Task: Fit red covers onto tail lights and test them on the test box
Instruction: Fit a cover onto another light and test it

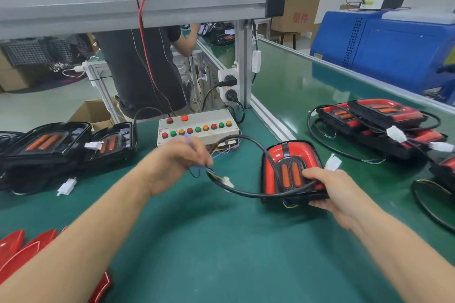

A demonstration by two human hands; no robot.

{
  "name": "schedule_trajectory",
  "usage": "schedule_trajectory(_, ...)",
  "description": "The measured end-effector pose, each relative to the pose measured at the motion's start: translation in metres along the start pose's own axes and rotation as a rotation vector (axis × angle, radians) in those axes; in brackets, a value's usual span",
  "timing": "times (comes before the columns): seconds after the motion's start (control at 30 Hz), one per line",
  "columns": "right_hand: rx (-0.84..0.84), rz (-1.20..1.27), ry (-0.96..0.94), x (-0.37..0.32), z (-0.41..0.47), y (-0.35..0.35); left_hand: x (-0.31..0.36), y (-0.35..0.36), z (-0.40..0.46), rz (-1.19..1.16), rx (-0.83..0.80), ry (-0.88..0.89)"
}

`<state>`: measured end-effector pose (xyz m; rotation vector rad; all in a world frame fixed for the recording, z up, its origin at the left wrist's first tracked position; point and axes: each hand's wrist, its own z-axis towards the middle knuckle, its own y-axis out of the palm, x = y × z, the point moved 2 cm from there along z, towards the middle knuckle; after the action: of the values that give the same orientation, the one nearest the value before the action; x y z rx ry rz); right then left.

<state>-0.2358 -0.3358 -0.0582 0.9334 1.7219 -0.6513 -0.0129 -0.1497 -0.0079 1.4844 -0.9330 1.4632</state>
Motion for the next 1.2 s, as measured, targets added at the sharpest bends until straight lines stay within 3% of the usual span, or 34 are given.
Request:
schedule_trajectory(0.1, 0.009, -0.004, 0.007, -0.001, 0.001, -0.002, 0.004, -0.039, -0.007, -0.452, 0.179, -0.024)
schedule_trajectory(0.27, 0.013, 0.010, 0.002, -0.001, 0.005, -0.004, 0.003, -0.090, -0.018, -0.383, 0.490, -0.182)
schedule_trajectory(0.33, 0.004, 0.029, -0.001, 0.000, 0.004, -0.005, -0.005, -0.097, -0.020, -0.196, 0.592, -0.235)
schedule_trajectory(0.43, -0.074, 0.131, 0.009, 0.002, -0.001, -0.005, -0.016, -0.093, -0.022, 0.428, 0.655, -0.366)
schedule_trajectory(0.5, -0.110, 0.197, 0.000, 0.003, -0.002, -0.006, -0.016, -0.081, -0.021, 0.479, 0.661, -0.331)
schedule_trajectory(0.57, -0.124, 0.180, -0.052, 0.001, -0.004, -0.006, -0.002, -0.072, -0.021, 0.380, 0.522, -0.197)
schedule_trajectory(0.63, -0.134, 0.173, -0.104, -0.002, -0.004, -0.007, 0.023, -0.066, -0.025, 0.097, 0.240, -0.076)
schedule_trajectory(0.7, -0.128, 0.188, -0.138, -0.005, -0.004, -0.008, 0.047, -0.059, -0.027, -0.048, 0.052, -0.067)
schedule_trajectory(0.77, -0.111, 0.209, -0.153, -0.008, -0.002, -0.007, 0.056, -0.048, -0.019, 0.331, 0.064, -0.167)
schedule_trajectory(0.87, -0.094, 0.253, -0.156, -0.012, -0.001, 0.000, 0.045, -0.020, 0.000, 1.375, 0.135, -0.259)
schedule_trajectory(0.9, -0.095, 0.264, -0.159, -0.013, -0.001, 0.002, 0.038, -0.009, 0.004, 1.527, 0.080, -0.257)
schedule_trajectory(0.93, -0.092, 0.278, -0.163, -0.014, -0.002, 0.004, 0.032, -0.001, 0.006, 1.511, 0.000, -0.279)
schedule_trajectory(1.07, -0.069, 0.377, -0.178, -0.023, -0.003, 0.000, 0.013, 0.012, 0.007, 1.083, -0.252, -0.329)
schedule_trajectory(1.2, -0.032, 0.364, -0.213, -0.028, -0.002, -0.012, 0.017, 0.001, 0.006, 0.879, -0.087, -0.228)
